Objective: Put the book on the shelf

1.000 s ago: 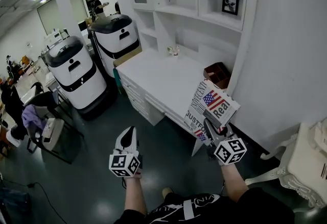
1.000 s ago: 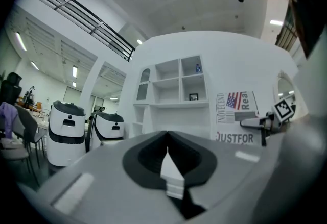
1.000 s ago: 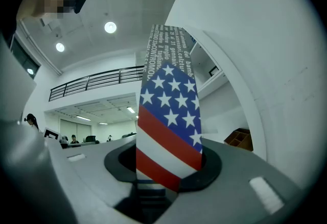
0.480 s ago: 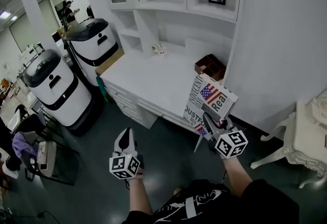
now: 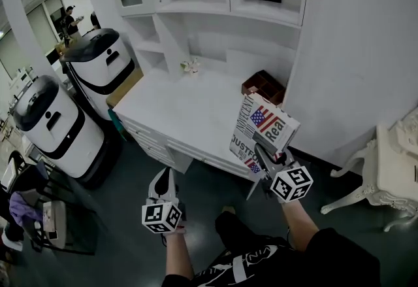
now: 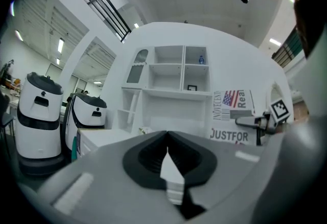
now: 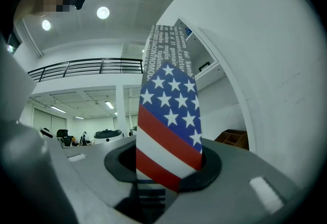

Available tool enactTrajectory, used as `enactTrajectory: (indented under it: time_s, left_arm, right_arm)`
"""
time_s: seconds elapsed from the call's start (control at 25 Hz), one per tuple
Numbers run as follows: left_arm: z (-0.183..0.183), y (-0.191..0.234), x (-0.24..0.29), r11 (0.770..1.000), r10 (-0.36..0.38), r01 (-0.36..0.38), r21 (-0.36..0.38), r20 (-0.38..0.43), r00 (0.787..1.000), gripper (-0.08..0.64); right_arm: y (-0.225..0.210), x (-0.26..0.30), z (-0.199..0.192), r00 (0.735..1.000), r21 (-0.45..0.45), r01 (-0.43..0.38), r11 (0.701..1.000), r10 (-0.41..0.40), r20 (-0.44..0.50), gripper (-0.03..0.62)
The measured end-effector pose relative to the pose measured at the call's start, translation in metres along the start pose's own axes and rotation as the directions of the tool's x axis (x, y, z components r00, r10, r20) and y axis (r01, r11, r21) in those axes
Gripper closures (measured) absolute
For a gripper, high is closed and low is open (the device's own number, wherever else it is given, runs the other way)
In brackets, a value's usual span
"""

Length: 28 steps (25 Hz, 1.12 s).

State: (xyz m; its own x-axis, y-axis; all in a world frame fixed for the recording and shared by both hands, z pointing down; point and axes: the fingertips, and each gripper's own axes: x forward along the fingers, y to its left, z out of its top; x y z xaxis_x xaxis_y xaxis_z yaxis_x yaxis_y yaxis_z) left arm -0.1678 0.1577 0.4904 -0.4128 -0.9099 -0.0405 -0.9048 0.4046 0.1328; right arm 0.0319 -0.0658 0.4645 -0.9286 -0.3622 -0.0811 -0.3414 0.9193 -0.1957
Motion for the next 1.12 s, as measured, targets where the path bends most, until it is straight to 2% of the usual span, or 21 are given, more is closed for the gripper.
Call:
enactTrajectory:
  time_s: [0.2, 0.36, 0.52, 0.72, 0.96, 1.12]
  left_arm:
    - [0.020, 0.035, 0.088, 0.998, -0.050, 0.050, 0.032, -0.006, 0.999, 0.560]
    - [0.037, 0.041, 0.154, 0.992, -0.118, 0.118, 0.043, 0.013, 0.993, 0.560]
    - [0.046, 0.027, 0.221, 0.978, -0.204, 0.204, 0.034, 0.017, 0.979, 0.560]
    - [0.056, 0.003, 0.292, 0.950, -0.308, 0.307, 0.051, 0.005, 0.951, 0.560]
    - [0.053, -0.025, 0.351, 0.923, -0.381, 0.382, 0.039, -0.029, 0.924, 0.560]
    - [0.051, -0.041, 0.381, 0.916, -0.399, 0.400, 0.027, -0.040, 0.916, 0.560]
  right_arm:
    - [-0.027, 0.075, 0.010, 0.999, 0.007, 0.042, 0.999, -0.042, 0.032, 0.423]
    - [-0.051, 0.109, 0.021, 0.995, 0.001, 0.091, 0.996, -0.091, 0.052, 0.423]
    - [-0.079, 0.137, 0.030, 0.990, -0.024, 0.136, 0.990, -0.135, 0.048, 0.423]
    - [-0.111, 0.165, 0.048, 0.984, -0.050, 0.171, 0.984, -0.168, 0.067, 0.423]
    - [-0.144, 0.176, 0.060, 0.978, -0.071, 0.206, 0.976, -0.202, 0.058, 0.423]
    - [-0.161, 0.180, 0.068, 0.973, -0.075, 0.227, 0.971, -0.222, 0.062, 0.423]
